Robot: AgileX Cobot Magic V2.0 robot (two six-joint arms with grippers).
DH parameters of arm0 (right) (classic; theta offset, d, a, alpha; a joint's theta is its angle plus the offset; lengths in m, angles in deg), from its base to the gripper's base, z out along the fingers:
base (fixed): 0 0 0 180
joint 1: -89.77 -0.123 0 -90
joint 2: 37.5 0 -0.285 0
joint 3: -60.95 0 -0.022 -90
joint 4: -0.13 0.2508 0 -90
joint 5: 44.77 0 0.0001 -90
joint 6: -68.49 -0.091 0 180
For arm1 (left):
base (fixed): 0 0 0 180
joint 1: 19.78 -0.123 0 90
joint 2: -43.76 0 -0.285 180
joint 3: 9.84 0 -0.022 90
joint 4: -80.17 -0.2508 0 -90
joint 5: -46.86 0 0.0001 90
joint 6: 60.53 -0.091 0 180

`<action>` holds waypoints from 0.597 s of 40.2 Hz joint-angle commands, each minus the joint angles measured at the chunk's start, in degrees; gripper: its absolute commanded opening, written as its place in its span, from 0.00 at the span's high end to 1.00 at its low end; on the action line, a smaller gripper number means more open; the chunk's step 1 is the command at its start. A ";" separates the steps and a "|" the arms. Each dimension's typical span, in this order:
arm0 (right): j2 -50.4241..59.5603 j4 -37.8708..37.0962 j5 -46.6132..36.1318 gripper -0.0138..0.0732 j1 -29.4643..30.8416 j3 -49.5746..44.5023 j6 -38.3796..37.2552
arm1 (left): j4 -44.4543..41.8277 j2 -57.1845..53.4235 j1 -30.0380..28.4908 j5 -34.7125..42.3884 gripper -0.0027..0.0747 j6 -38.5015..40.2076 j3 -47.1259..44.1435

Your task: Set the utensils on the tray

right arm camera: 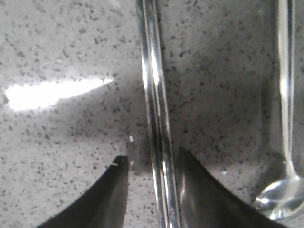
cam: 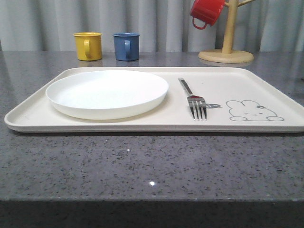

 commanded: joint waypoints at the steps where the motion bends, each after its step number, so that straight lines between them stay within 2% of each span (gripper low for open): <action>1: 1.83 -0.24 0.64 0.50 0.46 1.01 0.78 | 0.58 0.74 0.30 4.78 0.99 0.09 1.33; 5: 1.42 -0.24 0.64 0.51 0.46 1.01 0.78 | 0.58 0.74 0.30 4.78 0.99 0.09 1.33; 8: 1.43 -0.24 0.88 0.55 0.46 1.01 0.78 | 0.58 0.74 0.30 4.78 0.99 0.09 1.33; 12: 1.43 -0.24 1.14 0.69 0.46 1.01 0.78 | 0.58 0.74 0.30 4.78 0.99 0.09 1.33; 17: 1.43 -0.24 1.26 0.81 0.46 1.01 0.78 | 0.58 0.74 0.30 4.78 0.99 0.09 1.33; 24: 1.49 -0.24 1.79 0.84 0.46 1.09 0.78 | 0.58 0.74 0.30 4.78 0.99 0.09 1.33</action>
